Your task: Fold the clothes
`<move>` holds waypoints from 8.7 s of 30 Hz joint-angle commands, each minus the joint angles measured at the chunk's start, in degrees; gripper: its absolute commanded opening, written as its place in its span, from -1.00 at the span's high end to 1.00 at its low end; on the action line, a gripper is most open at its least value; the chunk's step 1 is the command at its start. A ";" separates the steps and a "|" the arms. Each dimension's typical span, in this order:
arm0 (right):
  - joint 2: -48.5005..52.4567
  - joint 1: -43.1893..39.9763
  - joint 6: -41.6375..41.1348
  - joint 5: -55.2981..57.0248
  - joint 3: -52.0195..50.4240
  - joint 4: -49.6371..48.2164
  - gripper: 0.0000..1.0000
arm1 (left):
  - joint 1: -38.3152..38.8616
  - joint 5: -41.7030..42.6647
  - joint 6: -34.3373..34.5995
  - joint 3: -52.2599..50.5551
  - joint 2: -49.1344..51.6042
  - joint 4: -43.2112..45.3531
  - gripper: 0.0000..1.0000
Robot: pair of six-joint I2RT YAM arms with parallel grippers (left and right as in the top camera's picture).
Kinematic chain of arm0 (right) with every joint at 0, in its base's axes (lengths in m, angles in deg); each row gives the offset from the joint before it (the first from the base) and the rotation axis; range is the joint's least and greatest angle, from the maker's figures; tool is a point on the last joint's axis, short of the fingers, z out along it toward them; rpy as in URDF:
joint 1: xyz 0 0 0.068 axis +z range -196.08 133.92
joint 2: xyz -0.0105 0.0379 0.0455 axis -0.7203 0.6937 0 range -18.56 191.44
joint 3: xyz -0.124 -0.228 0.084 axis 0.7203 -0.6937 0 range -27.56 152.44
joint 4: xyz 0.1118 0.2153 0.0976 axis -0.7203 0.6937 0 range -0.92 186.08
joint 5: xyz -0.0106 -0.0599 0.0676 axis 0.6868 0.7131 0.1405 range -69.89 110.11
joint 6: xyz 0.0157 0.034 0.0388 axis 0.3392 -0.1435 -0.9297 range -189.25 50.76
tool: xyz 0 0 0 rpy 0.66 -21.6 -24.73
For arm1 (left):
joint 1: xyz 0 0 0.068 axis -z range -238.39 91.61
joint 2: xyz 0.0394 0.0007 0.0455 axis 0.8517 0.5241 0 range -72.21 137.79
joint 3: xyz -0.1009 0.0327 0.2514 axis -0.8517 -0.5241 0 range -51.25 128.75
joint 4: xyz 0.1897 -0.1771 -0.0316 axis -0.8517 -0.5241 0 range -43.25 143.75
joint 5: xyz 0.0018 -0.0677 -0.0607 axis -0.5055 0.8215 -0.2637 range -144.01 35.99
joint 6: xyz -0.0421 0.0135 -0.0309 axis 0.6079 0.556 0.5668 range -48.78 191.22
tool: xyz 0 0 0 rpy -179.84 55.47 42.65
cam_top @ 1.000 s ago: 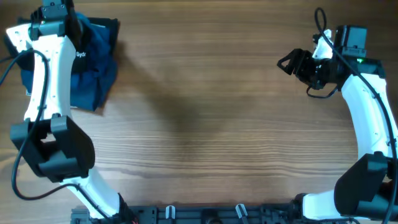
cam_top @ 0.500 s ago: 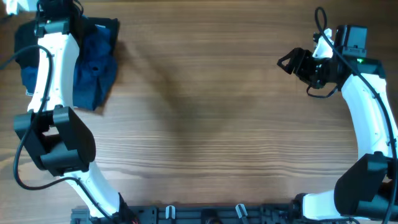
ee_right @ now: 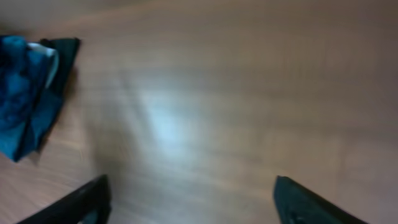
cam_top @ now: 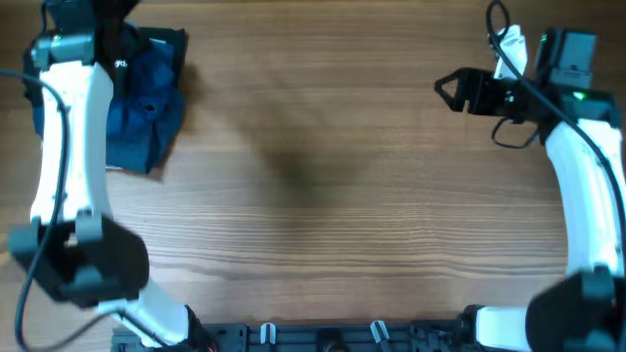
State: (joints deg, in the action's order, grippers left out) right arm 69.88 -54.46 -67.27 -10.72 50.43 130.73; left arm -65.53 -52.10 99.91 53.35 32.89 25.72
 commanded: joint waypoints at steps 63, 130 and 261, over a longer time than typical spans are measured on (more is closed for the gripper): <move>-12.02 0.28 16.02 1.68 2.25 -3.04 -0.99 | 10.60 13.49 -32.02 -75.58 -72.04 28.59 -1.00; -12.02 0.28 16.02 1.68 2.25 -3.02 -1.00 | 0.59 13.70 -26.32 -104.28 -104.17 25.16 -0.99; -88.24 3.98 -14.16 27.61 -77.70 -41.77 -0.99 | 0.59 13.70 -26.32 -104.28 -104.17 25.16 -1.00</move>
State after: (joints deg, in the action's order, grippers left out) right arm -17.46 -50.81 -80.60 16.54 -27.20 89.09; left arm -64.57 -38.90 72.89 -50.56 -71.30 50.88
